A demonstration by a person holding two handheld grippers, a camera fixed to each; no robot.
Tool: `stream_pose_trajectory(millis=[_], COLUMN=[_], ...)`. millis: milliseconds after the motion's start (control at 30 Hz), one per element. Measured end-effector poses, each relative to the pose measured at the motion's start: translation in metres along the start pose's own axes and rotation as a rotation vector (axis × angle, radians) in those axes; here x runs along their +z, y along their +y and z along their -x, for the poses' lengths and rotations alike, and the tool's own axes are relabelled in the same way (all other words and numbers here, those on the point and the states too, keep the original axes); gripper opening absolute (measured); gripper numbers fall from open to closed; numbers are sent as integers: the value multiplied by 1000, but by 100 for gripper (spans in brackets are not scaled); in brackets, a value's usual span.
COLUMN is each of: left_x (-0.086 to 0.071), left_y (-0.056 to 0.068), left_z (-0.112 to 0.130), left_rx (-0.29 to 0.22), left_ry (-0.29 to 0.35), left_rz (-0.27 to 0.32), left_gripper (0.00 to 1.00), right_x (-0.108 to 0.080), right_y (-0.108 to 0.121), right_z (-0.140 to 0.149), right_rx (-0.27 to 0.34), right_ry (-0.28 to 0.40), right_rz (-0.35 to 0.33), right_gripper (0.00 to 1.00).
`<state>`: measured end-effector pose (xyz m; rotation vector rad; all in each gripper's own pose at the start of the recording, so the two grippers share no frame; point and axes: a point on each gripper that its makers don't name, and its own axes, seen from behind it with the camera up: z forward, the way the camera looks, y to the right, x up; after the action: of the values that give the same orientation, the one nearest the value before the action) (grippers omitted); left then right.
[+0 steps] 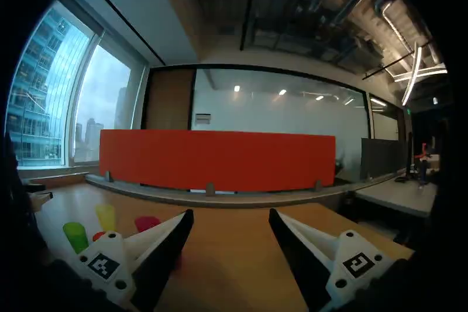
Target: Pour water
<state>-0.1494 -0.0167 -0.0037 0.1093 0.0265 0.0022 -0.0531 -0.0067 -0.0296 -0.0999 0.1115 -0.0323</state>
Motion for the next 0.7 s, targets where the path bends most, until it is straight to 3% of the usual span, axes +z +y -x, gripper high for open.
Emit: stream_pose_trajectory(millis=[400, 700], left_x=[-1, -1], left_y=[0, 0], left_z=[1, 1], left_rx=[0, 0], left_ry=[0, 0], left_rz=[0, 0], left_gripper=[100, 100], right_x=[6, 15], right_y=[-6, -4], right_z=[12, 29], right_rx=[-10, 13], right_ry=[-6, -9], right_rz=[-46, -44], right_gripper=[100, 100])
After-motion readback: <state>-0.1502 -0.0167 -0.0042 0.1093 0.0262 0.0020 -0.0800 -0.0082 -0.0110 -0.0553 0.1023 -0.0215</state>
